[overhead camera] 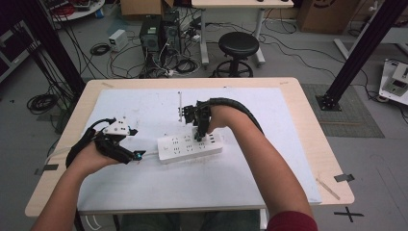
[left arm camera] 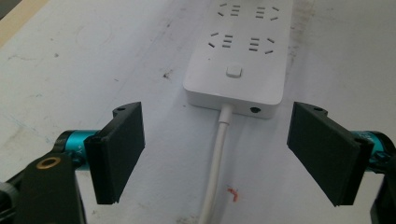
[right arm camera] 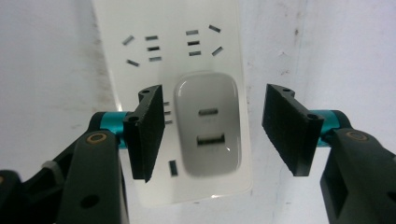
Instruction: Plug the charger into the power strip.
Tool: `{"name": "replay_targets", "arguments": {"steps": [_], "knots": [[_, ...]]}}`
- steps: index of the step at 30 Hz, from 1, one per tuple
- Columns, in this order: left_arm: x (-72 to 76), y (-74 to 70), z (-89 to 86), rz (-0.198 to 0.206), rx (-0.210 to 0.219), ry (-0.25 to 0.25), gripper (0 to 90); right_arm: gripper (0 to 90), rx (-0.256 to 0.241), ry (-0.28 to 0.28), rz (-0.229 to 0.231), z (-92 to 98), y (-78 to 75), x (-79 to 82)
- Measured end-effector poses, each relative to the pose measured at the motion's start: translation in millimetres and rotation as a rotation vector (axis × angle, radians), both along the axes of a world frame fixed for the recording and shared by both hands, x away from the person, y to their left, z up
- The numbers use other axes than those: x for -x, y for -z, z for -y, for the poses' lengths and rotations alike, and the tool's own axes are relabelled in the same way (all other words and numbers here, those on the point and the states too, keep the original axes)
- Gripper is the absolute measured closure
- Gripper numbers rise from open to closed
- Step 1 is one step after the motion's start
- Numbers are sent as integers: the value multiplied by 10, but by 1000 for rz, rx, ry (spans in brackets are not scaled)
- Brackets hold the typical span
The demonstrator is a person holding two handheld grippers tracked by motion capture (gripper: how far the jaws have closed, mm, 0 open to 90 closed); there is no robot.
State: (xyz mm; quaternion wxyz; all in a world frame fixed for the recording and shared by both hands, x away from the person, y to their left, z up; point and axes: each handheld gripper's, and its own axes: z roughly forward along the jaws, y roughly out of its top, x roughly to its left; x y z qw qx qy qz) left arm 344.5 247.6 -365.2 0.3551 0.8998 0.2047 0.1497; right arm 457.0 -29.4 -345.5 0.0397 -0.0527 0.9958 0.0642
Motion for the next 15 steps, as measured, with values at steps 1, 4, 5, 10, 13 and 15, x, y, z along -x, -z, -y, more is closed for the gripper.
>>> {"name": "replay_targets", "arguments": {"steps": [1,4,5,10,13,15], "knots": [[0,0,0,0,0,0,191,382,0,0,0,0,0,0],[-27,-8,-3,6,6,-8,191,353,-116,50,-28,181,-126,37],[-32,-10,-5,8,9,-8,191,351,-137,59,-34,224,-143,48],[-35,-49,-7,17,4,-5,191,314,-246,102,-55,408,-172,99],[-53,-79,2,26,2,-1,191,298,-358,143,-59,612,-177,174],[-51,-85,13,31,22,1,191,277,-408,166,-64,709,-173,221]]}}
